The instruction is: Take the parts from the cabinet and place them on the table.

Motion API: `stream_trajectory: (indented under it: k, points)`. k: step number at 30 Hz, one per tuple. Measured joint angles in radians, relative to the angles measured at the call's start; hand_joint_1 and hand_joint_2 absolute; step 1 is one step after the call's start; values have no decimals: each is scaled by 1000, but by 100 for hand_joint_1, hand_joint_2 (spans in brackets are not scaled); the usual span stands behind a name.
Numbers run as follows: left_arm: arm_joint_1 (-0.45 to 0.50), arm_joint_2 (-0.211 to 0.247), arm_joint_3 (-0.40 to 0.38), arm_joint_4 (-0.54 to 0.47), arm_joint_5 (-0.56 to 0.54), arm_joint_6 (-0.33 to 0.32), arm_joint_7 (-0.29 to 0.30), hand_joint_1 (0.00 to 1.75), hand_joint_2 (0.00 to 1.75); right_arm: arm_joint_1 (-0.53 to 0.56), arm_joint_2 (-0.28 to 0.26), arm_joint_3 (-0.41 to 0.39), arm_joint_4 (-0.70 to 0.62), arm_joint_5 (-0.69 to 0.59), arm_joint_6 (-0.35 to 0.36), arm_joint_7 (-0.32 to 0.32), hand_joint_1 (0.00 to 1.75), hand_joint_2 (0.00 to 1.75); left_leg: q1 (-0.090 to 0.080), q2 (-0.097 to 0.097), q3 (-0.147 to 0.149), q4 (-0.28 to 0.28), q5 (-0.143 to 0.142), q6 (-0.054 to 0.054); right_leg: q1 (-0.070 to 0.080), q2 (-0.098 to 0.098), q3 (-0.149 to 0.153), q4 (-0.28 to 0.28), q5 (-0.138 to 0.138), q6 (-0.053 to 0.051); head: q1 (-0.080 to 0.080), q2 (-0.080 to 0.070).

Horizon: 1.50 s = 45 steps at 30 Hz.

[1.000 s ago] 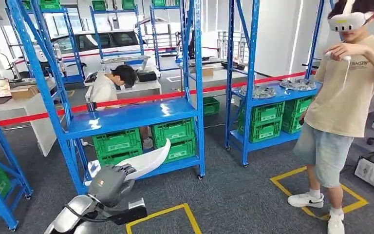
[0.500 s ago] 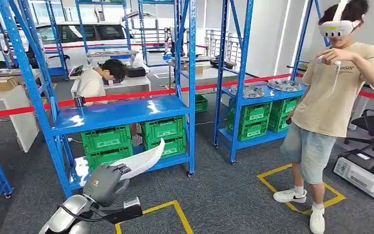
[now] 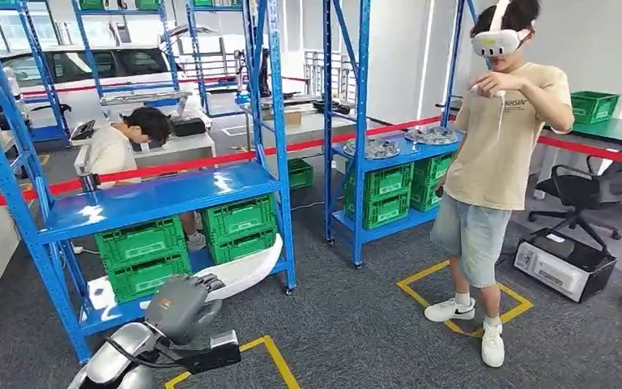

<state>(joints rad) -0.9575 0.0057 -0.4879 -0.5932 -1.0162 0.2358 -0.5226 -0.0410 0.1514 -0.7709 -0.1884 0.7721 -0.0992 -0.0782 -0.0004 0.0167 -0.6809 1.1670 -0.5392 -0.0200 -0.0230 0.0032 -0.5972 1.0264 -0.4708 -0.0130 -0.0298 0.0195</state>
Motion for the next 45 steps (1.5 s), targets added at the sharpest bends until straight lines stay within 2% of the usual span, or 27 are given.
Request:
stream_trajectory:
  k: [2,3,4,6,7,8,12,13,15,17,18,19,21,22,23,27,28,29,31,33,34,37,38,39,42,43,45]
  points:
    - [0,0,0,8,1,-17,-2,175,175,0,0,-5,0,0,3,0,0,0,4,-8,-53,139,-60,-7,-2,15,-3,0,2,1,0,0]
    - [0,0,0,12,1,-23,-2,175,175,0,0,-5,0,0,4,0,0,0,5,-9,-59,164,-61,-8,-3,24,-4,1,4,3,0,-1]
    - [0,0,0,16,1,-28,-4,175,175,1,0,-6,0,0,4,0,0,0,7,-10,-43,140,-39,-7,-6,36,-6,2,6,5,0,-1]
    - [-4,0,0,17,2,-31,-10,175,175,1,0,-6,0,0,4,0,0,0,8,-21,39,-9,34,0,-9,56,-7,3,9,11,0,-1]
    - [-9,0,0,18,2,-31,-11,175,175,1,0,-6,0,0,4,0,0,0,9,-52,87,-98,63,6,-12,64,-7,3,11,15,0,-1]
    - [-14,0,0,18,3,-31,-11,175,175,1,0,-7,0,0,4,0,0,0,8,-89,104,-134,45,11,-10,69,-13,4,13,23,0,-1]
    - [-20,-9,-1,18,10,-40,-26,175,175,2,0,-8,0,0,4,0,0,0,-1,-51,103,-141,61,33,-16,101,-21,-11,30,57,0,-1]
    - [-22,-10,-1,18,13,-40,-29,175,175,3,0,-9,0,0,4,0,0,0,6,-37,106,-152,71,43,-17,78,-25,-2,25,57,1,0]
    - [-27,-11,-1,18,16,-41,-32,175,175,2,0,-12,0,0,4,0,0,0,4,-20,101,-156,76,56,-7,18,-72,94,-43,58,1,0]
    - [-23,-11,-2,22,18,-41,-33,175,175,0,-2,-13,0,1,4,0,0,0,-1,-1,96,-154,76,59,-6,11,-142,252,-111,61,1,0]
    - [-21,-11,-3,23,18,-41,-34,175,175,0,-2,-13,0,1,4,0,0,0,-3,8,93,-152,76,60,-5,11,-160,293,-119,61,1,0]
    - [-20,-11,-5,24,18,-42,-34,175,175,2,-2,-13,0,1,4,0,0,0,-3,18,90,-150,76,60,-4,10,-154,286,-107,61,1,-1]
    - [-20,-11,-5,24,19,-42,-34,175,175,3,-3,-14,0,3,5,0,0,0,-3,37,85,-141,74,58,-4,-3,-68,139,-35,58,1,0]
    - [-20,-11,-5,23,21,-42,-34,175,175,2,-4,-14,0,3,6,0,0,0,-3,44,84,-136,72,54,-4,-20,-19,55,-7,57,1,-1]
    - [-20,-11,-5,22,21,-42,-34,175,175,0,-4,-14,0,4,7,0,0,0,-8,51,81,-130,69,49,1,-51,0,9,-17,50,1,0]
    - [-21,-15,-6,20,22,-42,-35,175,175,2,-4,-14,0,6,7,0,0,0,-13,75,86,-134,67,26,4,-19,-6,5,-2,27,1,-1]
    - [-21,-16,-6,20,22,-42,-35,175,175,2,-4,-14,0,6,7,0,0,0,-11,73,82,-131,64,21,-2,-14,-4,-1,6,17,1,-1]
    - [-21,-15,-6,20,22,-42,-34,175,175,3,-4,-15,0,6,7,1,0,0,-6,35,71,-108,42,11,-4,-10,-5,-3,8,13,1,0]
    - [-19,-11,-6,20,23,-42,-34,175,175,1,-4,-15,0,10,8,2,0,0,-2,-4,18,28,-38,1,-6,2,-7,-3,11,8,0,-1]
    - [-8,-7,-6,21,23,-42,-34,175,175,1,-4,-15,0,11,8,4,0,0,1,-10,-36,155,-83,-3,-6,20,-10,-3,13,7,1,0]
    - [-2,-6,-6,21,23,-42,-36,175,175,2,-4,-16,0,11,8,5,0,0,2,-11,-36,158,-71,-2,-6,30,-10,-2,13,8,1,0]
    - [-5,-6,-6,16,24,-43,-47,175,175,2,-4,-24,0,11,8,5,0,0,2,-27,61,-36,40,11,-6,57,-10,-2,17,14,1,0]
    - [-8,-5,-6,14,24,-43,-51,175,175,2,-3,-28,0,11,8,4,0,0,2,-63,97,-114,61,20,-9,64,-11,-2,19,17,1,-1]
    - [-10,-3,-6,12,27,-44,-52,175,175,0,-2,-30,0,11,8,4,0,0,1,-76,113,-141,50,23,-4,71,-18,1,20,26,1,-1]
    - [-10,-8,-6,8,30,-47,-53,175,175,2,-1,-31,0,12,9,5,0,0,-8,-59,106,-135,54,30,-13,92,-25,-10,33,47,1,0]
    - [-10,-10,-6,5,30,-48,-53,175,175,3,-1,-31,0,12,9,5,0,0,1,-48,111,-151,64,42,-10,92,-26,-10,34,52,1,0]
    - [-13,-10,-6,3,31,-48,-52,175,175,2,-1,-32,0,11,9,4,0,0,2,-29,113,-159,71,57,-4,27,-51,42,-8,53,2,0]
